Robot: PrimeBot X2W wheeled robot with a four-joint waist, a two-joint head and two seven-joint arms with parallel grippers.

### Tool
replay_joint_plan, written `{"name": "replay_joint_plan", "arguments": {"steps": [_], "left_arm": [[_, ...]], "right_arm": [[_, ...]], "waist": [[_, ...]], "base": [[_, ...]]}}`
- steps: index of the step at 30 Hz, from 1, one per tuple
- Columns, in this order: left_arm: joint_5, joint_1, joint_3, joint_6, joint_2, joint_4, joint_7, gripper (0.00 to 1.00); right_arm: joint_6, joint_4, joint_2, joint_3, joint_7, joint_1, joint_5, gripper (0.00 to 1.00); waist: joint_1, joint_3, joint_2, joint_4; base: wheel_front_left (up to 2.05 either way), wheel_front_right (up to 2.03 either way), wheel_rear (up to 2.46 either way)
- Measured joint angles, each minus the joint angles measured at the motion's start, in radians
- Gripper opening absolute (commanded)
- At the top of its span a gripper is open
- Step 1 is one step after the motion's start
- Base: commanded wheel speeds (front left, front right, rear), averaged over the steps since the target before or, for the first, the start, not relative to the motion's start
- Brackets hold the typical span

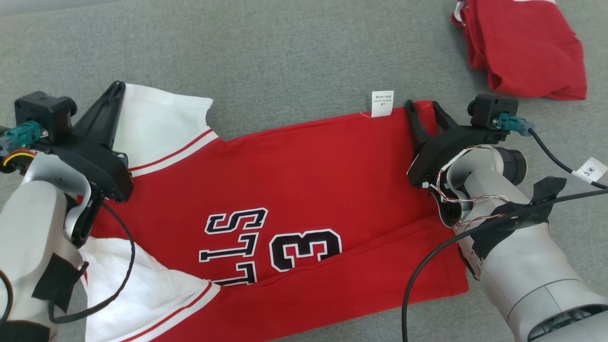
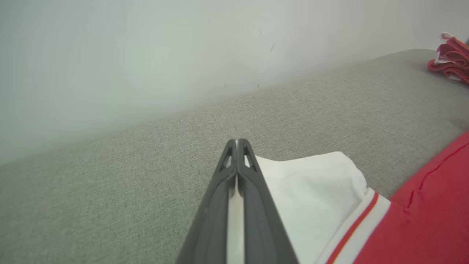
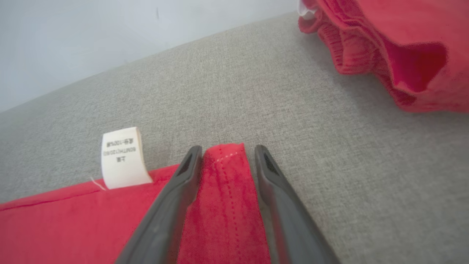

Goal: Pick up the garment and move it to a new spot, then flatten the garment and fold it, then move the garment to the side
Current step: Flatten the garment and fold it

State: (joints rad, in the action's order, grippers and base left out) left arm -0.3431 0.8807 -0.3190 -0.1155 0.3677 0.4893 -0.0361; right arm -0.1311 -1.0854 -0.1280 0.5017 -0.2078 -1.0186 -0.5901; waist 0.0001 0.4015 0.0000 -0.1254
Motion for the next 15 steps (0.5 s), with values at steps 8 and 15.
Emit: {"name": "replay_joint_plan", "arguments": {"steps": [8, 15], "left_arm": [[-0.020, -0.020, 0.002, 0.012, 0.003, -0.046, -0.010, 0.00], [-0.055, -0.104, 0.022, 0.021, 0.002, -0.107, -0.066, 0.00]], "right_arm": [[0.000, -0.036, 0.002, 0.025, -0.040, -0.022, -0.017, 0.00], [0.000, 0.089, -0.051, 0.040, -0.054, 0.054, -0.046, 0.00]], "waist": [[0.0001, 0.012, 0.0001, 0.020], [-0.0001, -0.034, 0.0000, 0.034]], "base": [[0.00, 0.00, 0.00], [0.00, 0.00, 0.00]]}}
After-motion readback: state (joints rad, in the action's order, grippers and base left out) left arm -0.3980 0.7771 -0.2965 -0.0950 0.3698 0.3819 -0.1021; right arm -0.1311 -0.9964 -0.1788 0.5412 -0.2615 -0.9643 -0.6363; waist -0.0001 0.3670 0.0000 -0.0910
